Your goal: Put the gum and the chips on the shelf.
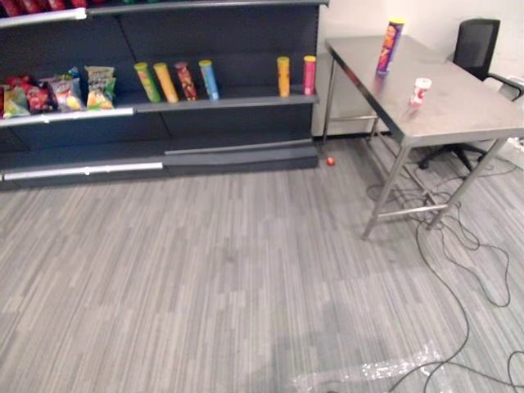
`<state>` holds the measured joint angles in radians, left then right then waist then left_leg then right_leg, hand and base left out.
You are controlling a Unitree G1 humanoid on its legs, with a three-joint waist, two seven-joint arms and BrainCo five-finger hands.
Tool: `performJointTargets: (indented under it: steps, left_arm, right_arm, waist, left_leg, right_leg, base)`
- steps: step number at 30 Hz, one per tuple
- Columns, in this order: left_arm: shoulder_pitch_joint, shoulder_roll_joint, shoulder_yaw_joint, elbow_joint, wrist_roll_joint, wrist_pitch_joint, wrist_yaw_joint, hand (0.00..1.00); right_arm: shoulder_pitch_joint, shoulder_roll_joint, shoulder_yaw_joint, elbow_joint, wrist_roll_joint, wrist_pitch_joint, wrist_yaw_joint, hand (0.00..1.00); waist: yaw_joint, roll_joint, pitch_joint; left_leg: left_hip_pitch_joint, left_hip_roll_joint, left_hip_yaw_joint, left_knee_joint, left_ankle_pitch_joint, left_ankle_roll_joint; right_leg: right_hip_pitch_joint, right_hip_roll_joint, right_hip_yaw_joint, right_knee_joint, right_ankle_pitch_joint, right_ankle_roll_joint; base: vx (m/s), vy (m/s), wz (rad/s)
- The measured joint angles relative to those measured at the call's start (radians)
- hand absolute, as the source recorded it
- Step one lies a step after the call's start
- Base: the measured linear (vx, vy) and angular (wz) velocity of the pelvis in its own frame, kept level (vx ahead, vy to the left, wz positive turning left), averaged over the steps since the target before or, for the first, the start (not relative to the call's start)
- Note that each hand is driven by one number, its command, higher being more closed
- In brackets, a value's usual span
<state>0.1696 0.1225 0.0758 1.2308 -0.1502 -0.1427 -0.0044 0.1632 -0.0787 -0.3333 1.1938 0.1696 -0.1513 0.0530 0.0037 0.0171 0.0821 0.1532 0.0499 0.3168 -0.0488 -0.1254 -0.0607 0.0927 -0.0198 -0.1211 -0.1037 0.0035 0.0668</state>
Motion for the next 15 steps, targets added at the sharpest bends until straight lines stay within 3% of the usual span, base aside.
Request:
performJointTargets:
  steps: [2,3,6,9,11,12,14,15]
  left_arm:
    - [0.0,0.0,-0.001,0.0,0.0,0.0,0.0,0.0]
    - [-0.008,0.0,-0.001,-0.001,-0.002,0.0,-0.001,0.0]
    - [-0.03,0.007,-0.013,-0.001,-0.005,0.0,0.0,0.0]
    - [-0.044,0.021,-0.01,-0.003,-0.006,0.0,0.0,0.0]
    - [-0.047,0.037,-0.011,-0.021,-0.036,0.0,-0.003,0.0]
    - [-0.047,0.035,-0.01,-0.031,-0.049,-0.001,-0.003,0.0]
    - [-0.048,0.018,-0.011,-0.052,-0.117,-0.001,-0.004,0.0]
    - [-0.048,0.016,-0.012,-0.052,-0.135,-0.001,-0.004,0.0]
  right_arm:
    - [0.0,0.0,0.0,-0.002,-0.005,-0.001,0.002,0.0]
    - [-0.004,-0.001,-0.001,-0.002,-0.002,-0.001,0.005,0.0]
    - [-0.021,0.0,-0.002,-0.008,0.037,-0.001,0.022,0.0]
    - [-0.031,0.01,-0.001,-0.008,0.075,-0.001,0.021,0.0]
    - [-0.04,0.018,0.02,-0.007,0.075,-0.003,0.021,0.0]
    - [-0.038,0.013,0.03,-0.007,0.075,-0.004,0.022,0.0]
    - [-0.037,-0.002,0.036,-0.001,0.076,-0.006,0.021,0.0]
    - [-0.034,-0.001,0.038,0.001,0.076,-0.006,0.021,0.0]
  waist:
    - [-0.001,-0.01,0.007]
    - [0.0,0.001,0.012]
    - [-0.007,-0.006,0.04]
    - [-0.004,-0.03,0.061]
    - [-0.004,-0.061,0.082]
    - [0.0,-0.061,0.087]
    - [-0.001,-0.036,0.119]
    - [-0.001,-0.038,0.121]
  left_leg:
    - [-0.01,0.0,-0.004,0.004,0.001,0.001]
    - [-0.013,0.001,-0.007,0.009,0.001,0.001]
    - [-0.055,0.005,-0.027,0.041,-0.001,-0.002]
    - [-0.085,0.007,-0.025,0.105,-0.025,-0.037]
    - [-0.199,0.036,-0.017,0.373,-0.041,-0.057]
    - [-0.245,0.055,-0.019,0.475,-0.04,-0.055]
    - [-0.349,0.124,-0.032,0.768,0.01,-0.05]
    - [-0.367,0.129,-0.035,0.806,0.017,-0.046]
  right_leg:
    - [-0.004,-0.001,-0.009,0.0,-0.001,-0.001]
    - [-0.009,-0.003,-0.013,0.016,-0.01,-0.014]
    - [-0.126,-0.023,-0.034,0.229,-0.116,-0.026]
    - [-0.178,-0.043,-0.035,0.339,-0.181,-0.035]
    - [-0.171,-0.063,-0.043,0.363,-0.222,-0.052]
    - [-0.164,-0.063,-0.043,0.365,-0.225,-0.057]
    - [-0.111,-0.052,-0.057,0.385,-0.237,-0.063]
    - [-0.102,-0.055,-0.056,0.386,-0.244,-0.066]
  base:
    - [-0.05,-0.041,0.11]
    - [-0.08,-0.042,0.12]
    - [-0.04,-0.042,0.2]
    - [-0.02,-0.064,0.17]
    - [-0.01,-0.137,0.2]
    - [0.02,-0.168,0.1]
    - [0.07,-0.07,0.08]
    - [0.1,0.002,0.04]
